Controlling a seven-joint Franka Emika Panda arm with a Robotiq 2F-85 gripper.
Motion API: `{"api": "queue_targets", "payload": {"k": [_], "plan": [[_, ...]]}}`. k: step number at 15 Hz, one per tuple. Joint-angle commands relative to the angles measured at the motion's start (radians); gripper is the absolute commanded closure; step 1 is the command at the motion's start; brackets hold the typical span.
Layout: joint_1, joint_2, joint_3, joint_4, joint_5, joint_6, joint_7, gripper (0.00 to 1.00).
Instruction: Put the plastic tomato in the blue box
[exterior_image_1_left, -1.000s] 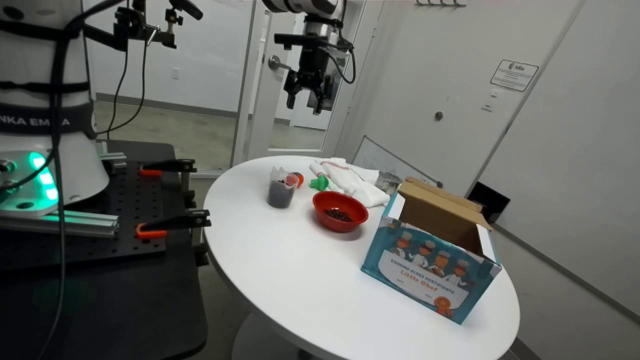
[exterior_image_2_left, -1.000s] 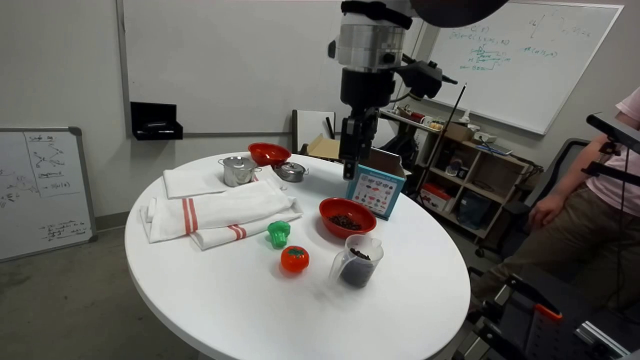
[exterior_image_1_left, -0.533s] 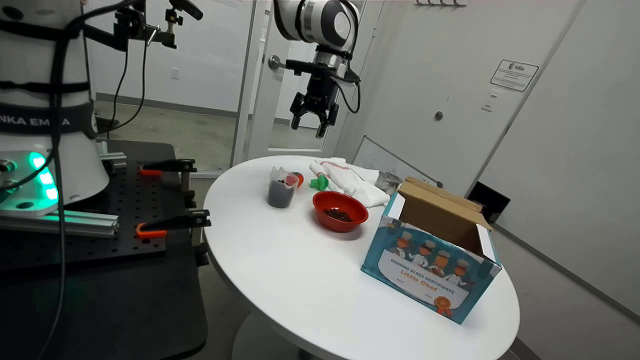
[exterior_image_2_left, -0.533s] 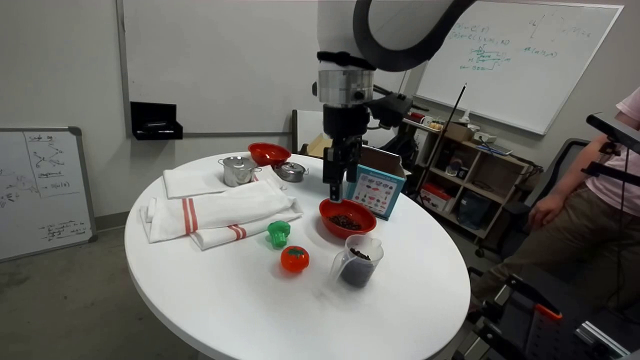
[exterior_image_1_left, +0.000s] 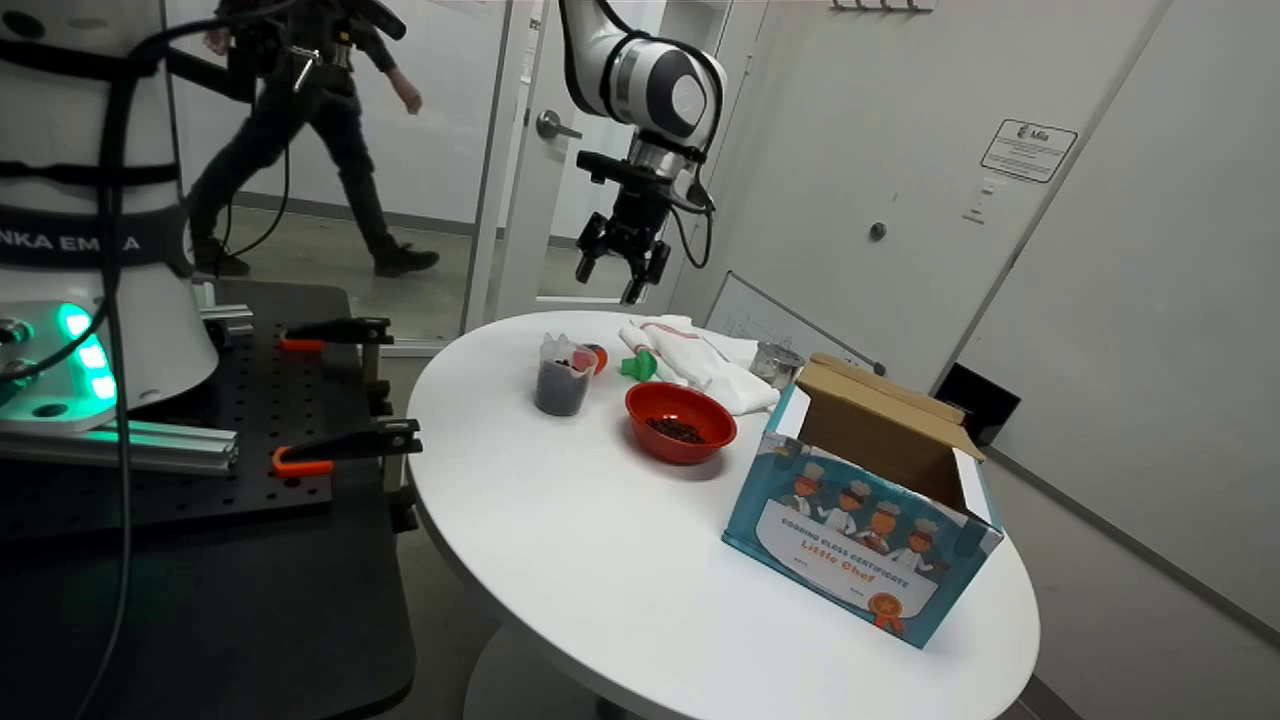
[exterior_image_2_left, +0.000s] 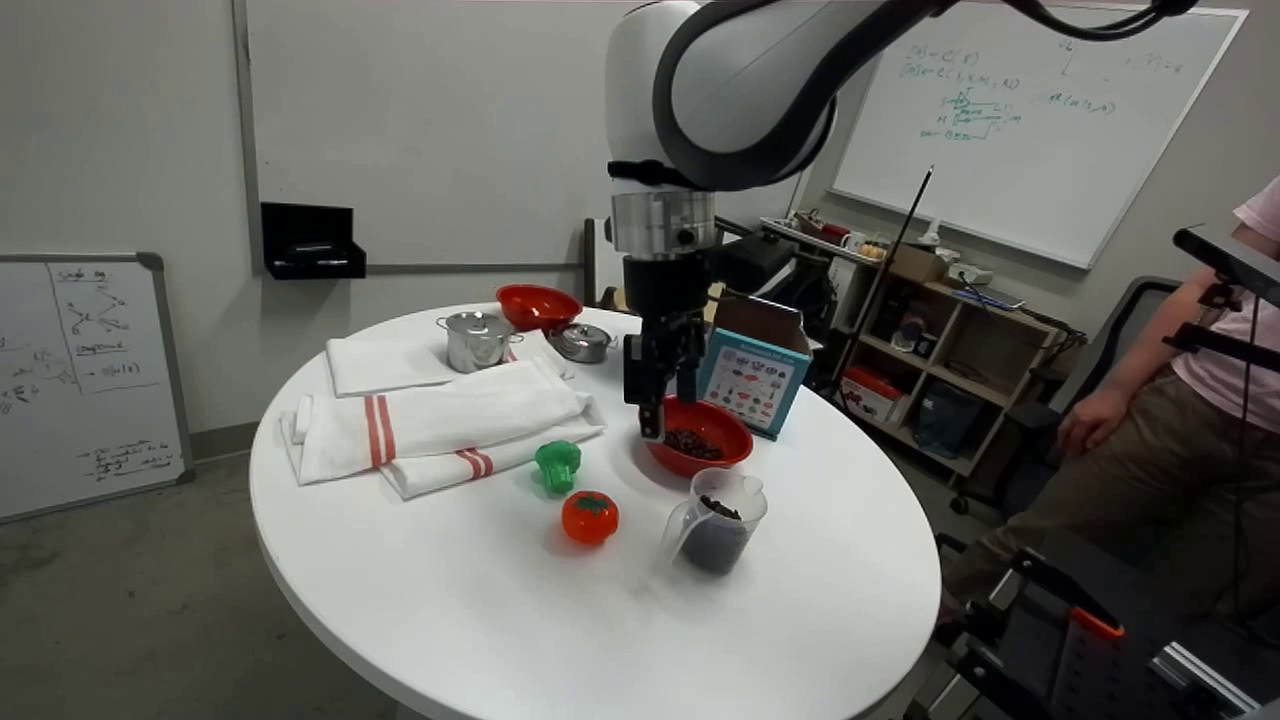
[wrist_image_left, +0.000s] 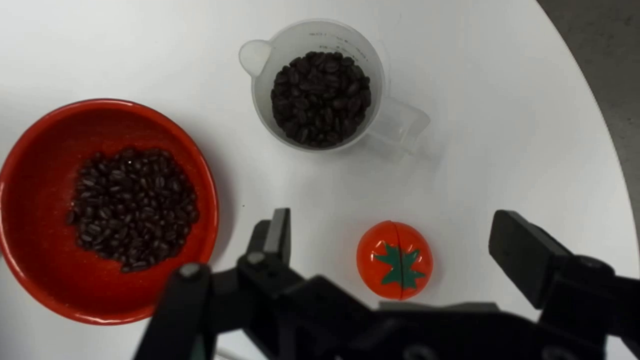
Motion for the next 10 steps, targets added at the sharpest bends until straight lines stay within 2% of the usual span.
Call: {"api": "queue_targets", "payload": {"k": [1,10], "plan": [[0.013,0.0,-0.014,0.005,0.008,-0.004,-0.005,0.0],[0.017,0.018,-0.011,0.025,0.013,-0.021,-0.01,0.0]]}}
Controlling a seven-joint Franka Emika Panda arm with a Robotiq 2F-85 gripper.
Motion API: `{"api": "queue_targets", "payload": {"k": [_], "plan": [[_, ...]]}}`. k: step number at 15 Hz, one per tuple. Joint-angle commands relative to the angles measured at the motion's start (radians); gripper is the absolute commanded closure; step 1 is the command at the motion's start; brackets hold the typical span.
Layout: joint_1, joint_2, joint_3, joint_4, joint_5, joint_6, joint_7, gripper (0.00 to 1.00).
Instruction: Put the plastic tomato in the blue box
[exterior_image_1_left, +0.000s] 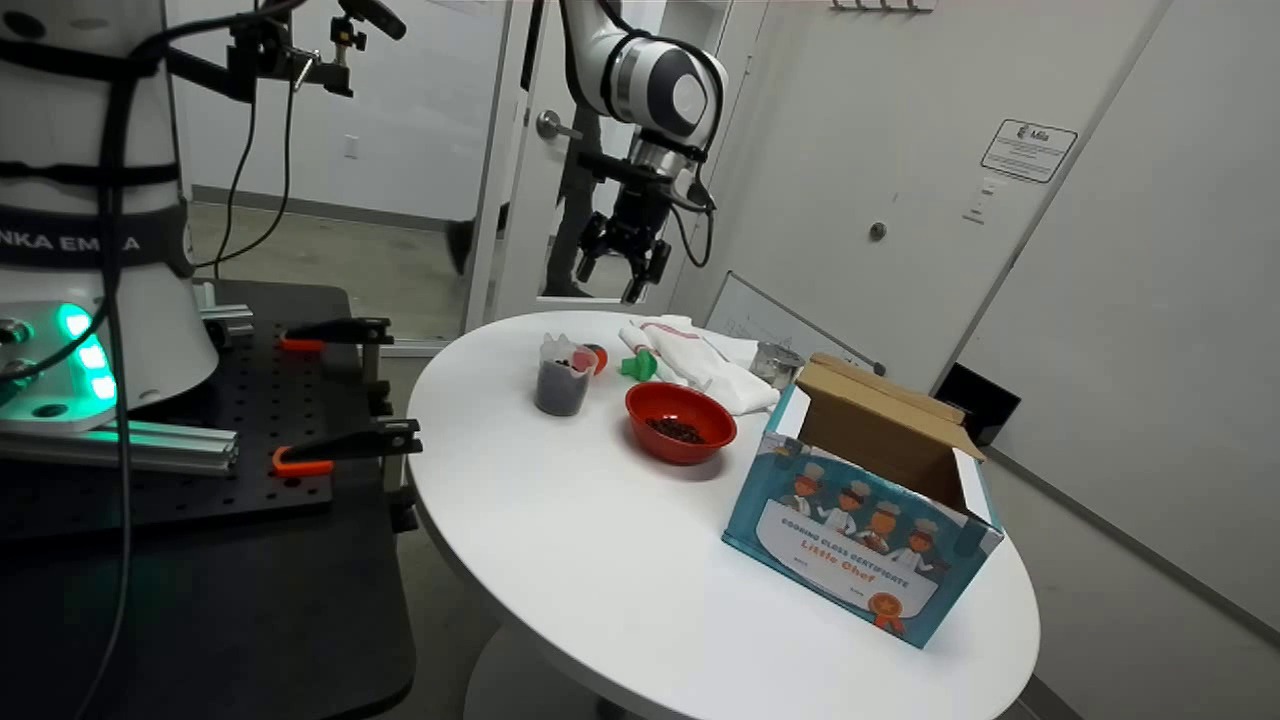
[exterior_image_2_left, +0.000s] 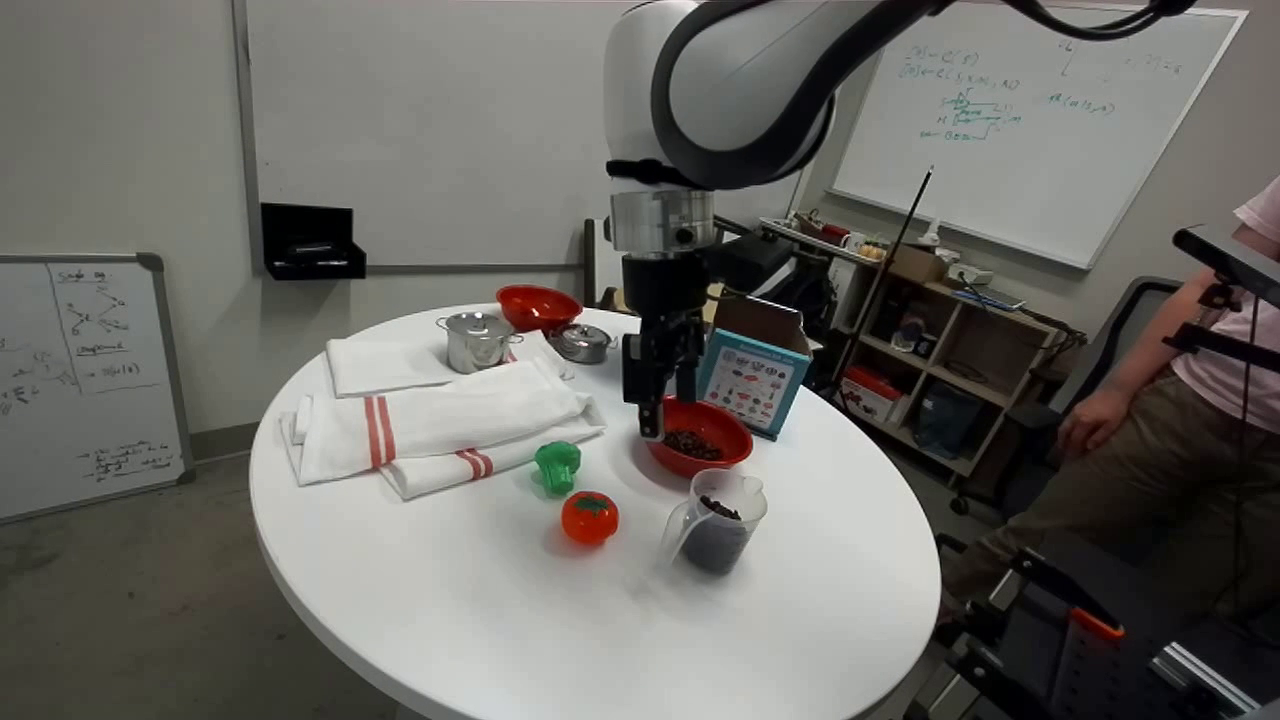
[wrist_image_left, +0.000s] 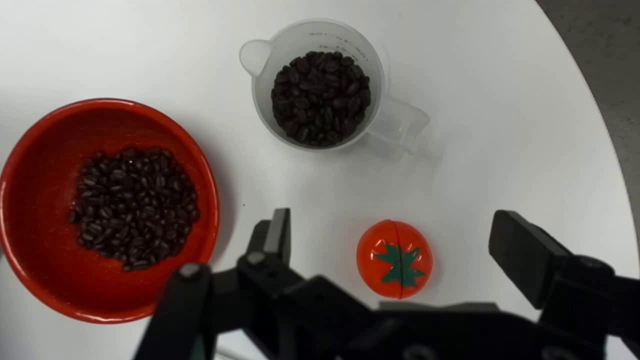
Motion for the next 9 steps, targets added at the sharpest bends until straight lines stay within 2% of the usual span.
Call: {"api": "queue_targets", "payload": {"k": [1,6,9], "plan": [[0.015,0.023,-0.007,0.023,0.017,-0.02,-0.01,0.0],[0.016,0.053,0.019,0.032,0.056,-0.06,-0.041,0.0],[0.029,0.088,0.011,0.053,0.045,-0.054,-0.02,0.0]]}}
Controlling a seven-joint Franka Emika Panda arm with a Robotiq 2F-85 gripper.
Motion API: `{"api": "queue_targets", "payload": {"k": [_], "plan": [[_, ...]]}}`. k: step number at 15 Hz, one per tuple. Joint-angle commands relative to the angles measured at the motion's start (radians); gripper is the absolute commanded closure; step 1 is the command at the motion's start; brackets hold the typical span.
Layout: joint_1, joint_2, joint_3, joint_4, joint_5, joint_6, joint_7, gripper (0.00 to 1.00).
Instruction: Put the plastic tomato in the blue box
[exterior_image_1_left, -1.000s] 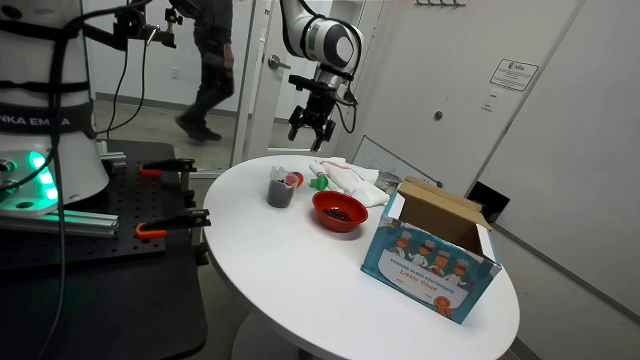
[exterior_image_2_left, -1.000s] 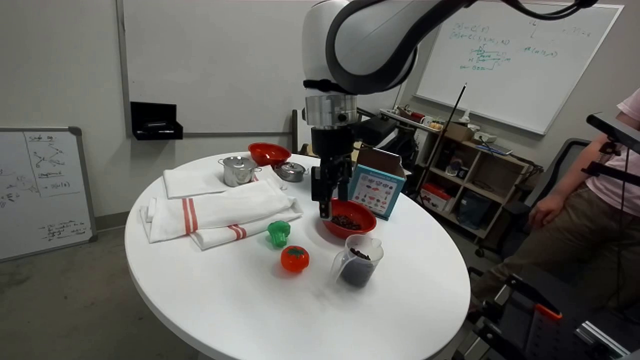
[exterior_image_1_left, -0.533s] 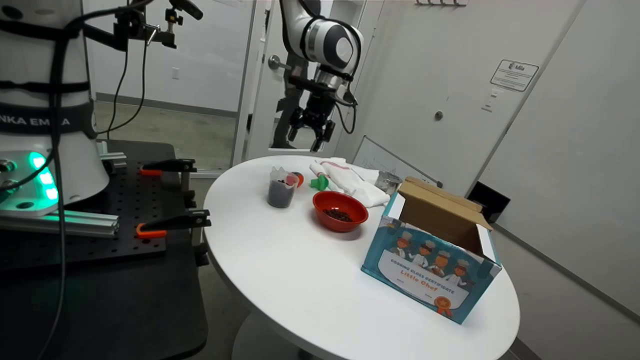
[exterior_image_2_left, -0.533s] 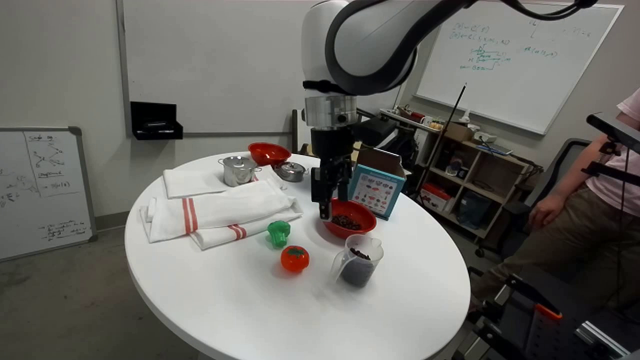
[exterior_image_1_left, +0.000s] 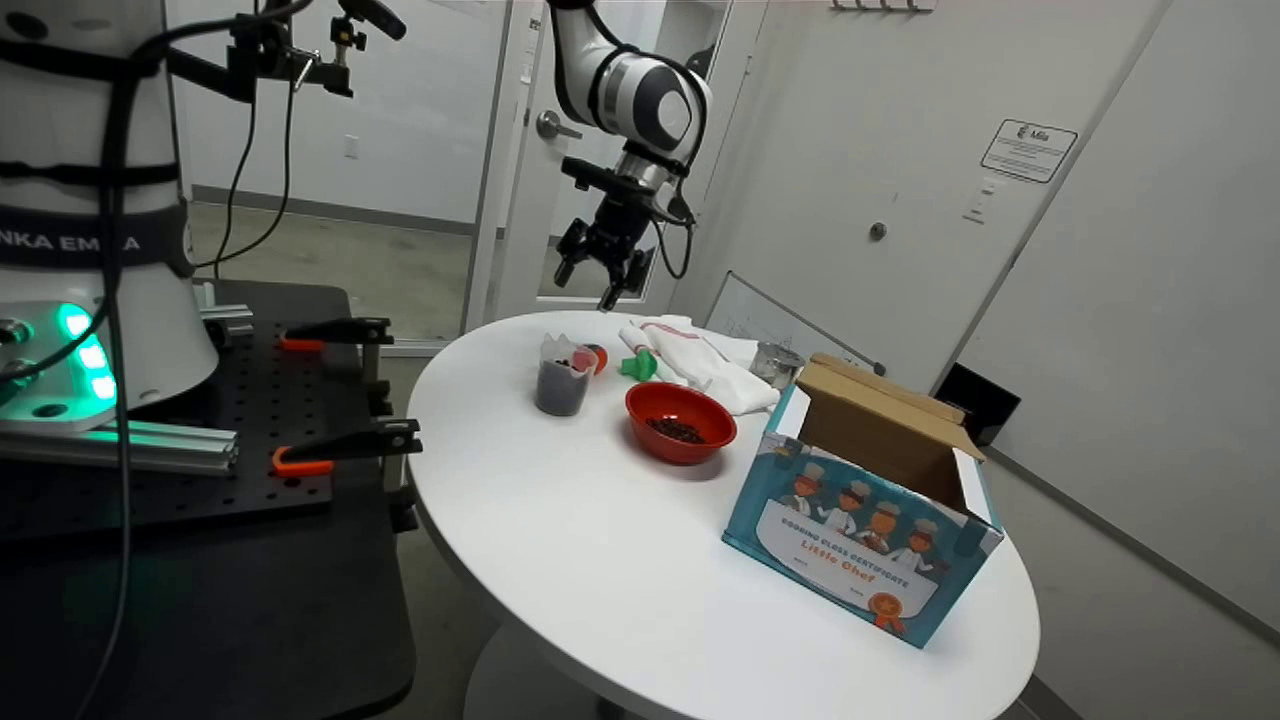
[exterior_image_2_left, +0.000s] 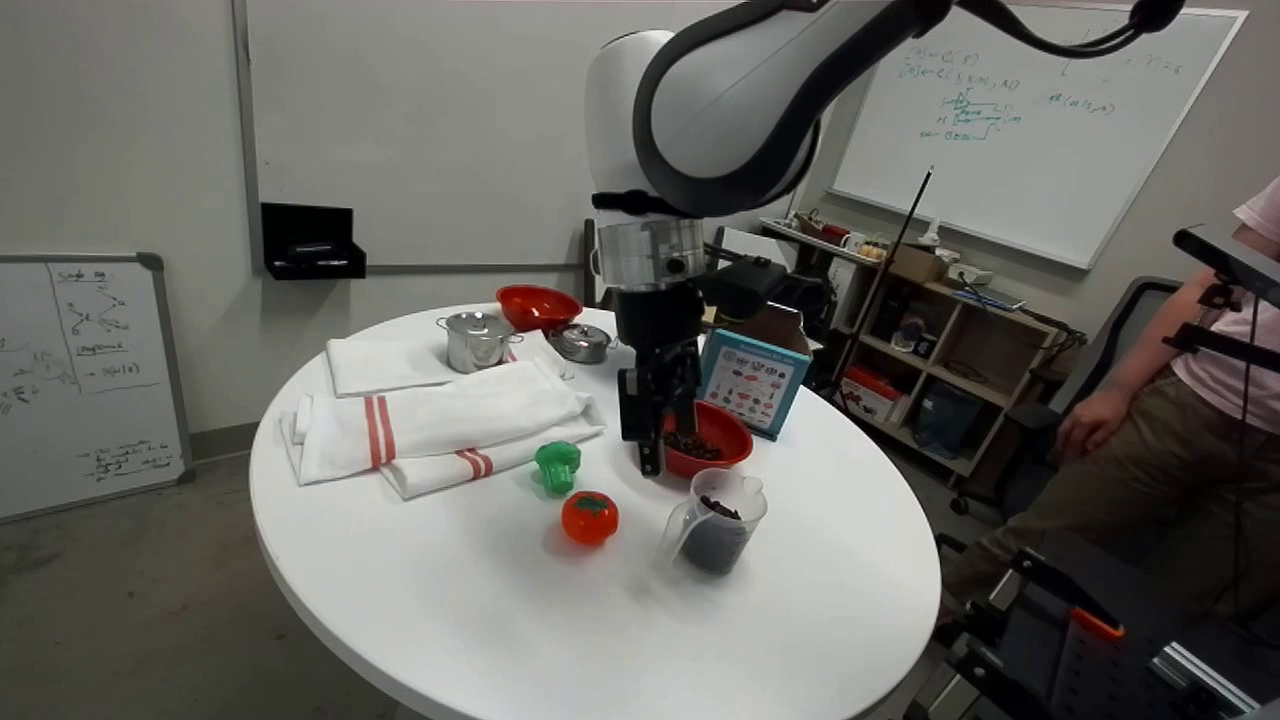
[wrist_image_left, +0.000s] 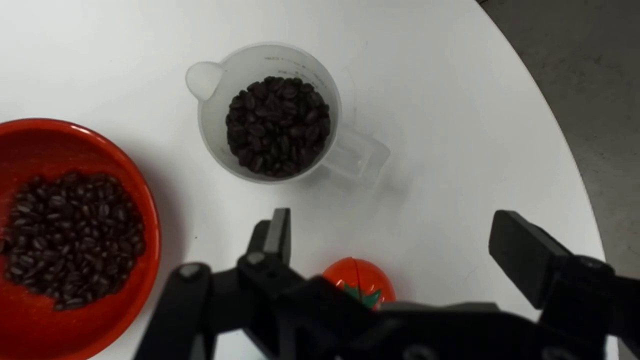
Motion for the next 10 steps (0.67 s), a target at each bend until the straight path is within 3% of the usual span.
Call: {"api": "queue_targets", "payload": {"k": [1,6,10], "plan": [[0.021,0.064,-0.017,0.061,0.014,-0.007,0.015,0.0],[0.058,0.148,-0.055,0.135,-0.027,0.07,0.078,0.0],[0.082,0.21,-0.074,0.219,-0.039,0.048,0.087,0.0]]}}
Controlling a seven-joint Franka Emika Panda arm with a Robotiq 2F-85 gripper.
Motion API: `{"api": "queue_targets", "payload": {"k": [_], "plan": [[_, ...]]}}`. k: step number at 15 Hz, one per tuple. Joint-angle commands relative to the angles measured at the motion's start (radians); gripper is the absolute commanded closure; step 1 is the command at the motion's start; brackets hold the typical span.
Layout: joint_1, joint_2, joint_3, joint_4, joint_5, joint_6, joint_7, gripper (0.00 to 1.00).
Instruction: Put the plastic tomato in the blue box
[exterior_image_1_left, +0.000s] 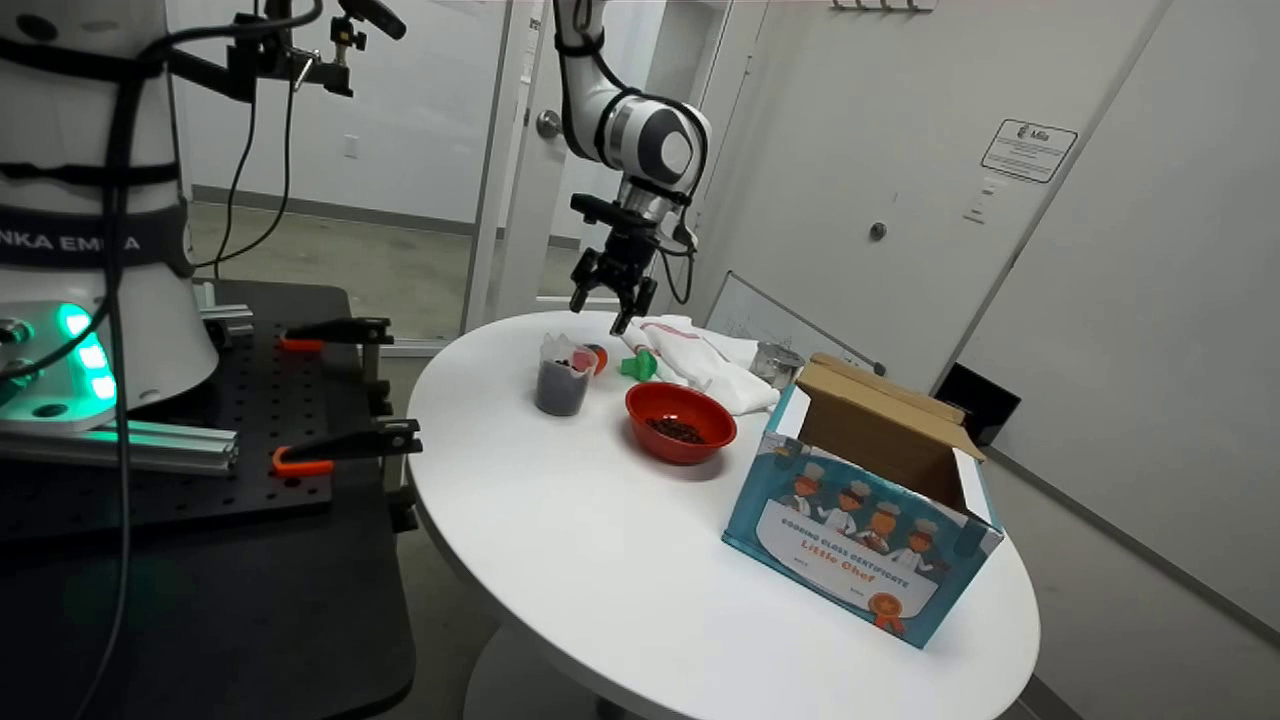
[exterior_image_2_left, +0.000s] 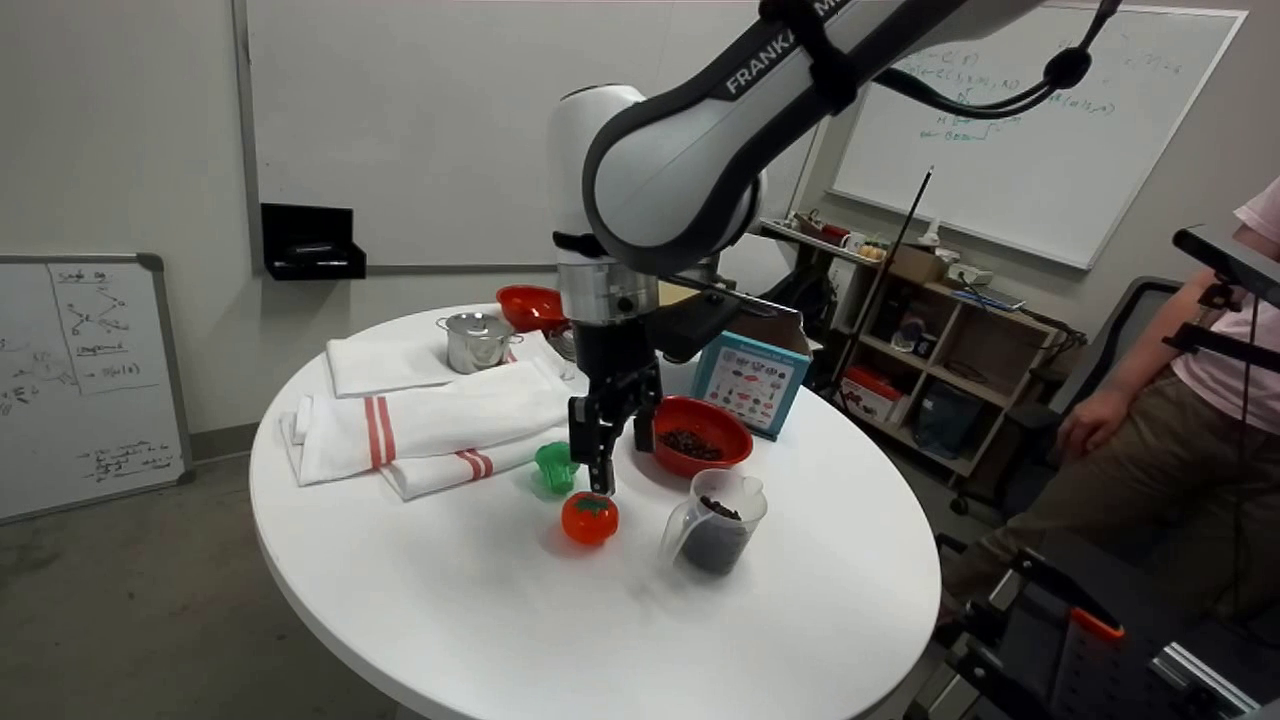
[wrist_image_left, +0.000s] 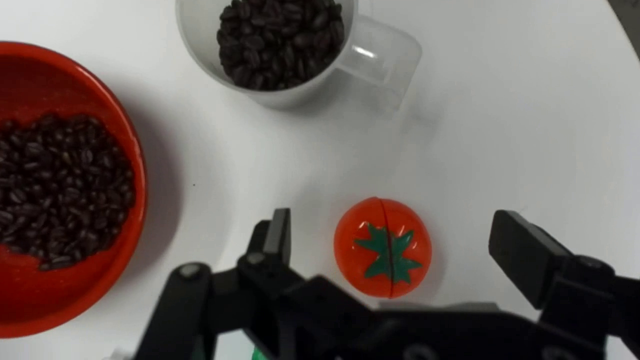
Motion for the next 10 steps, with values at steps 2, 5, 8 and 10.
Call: {"api": "queue_targets", "payload": {"k": [2,5,8,10], "plan": [[0.041,0.087,-0.032,0.128,-0.026,-0.04,0.023,0.0],[0.046,0.125,-0.041,0.187,-0.026,-0.069,0.018,0.0],[0.035,0.161,-0.041,0.234,-0.014,-0.101,0.004,0.0],[0.029,0.176,-0.041,0.246,-0.01,-0.114,-0.001,0.0]]}}
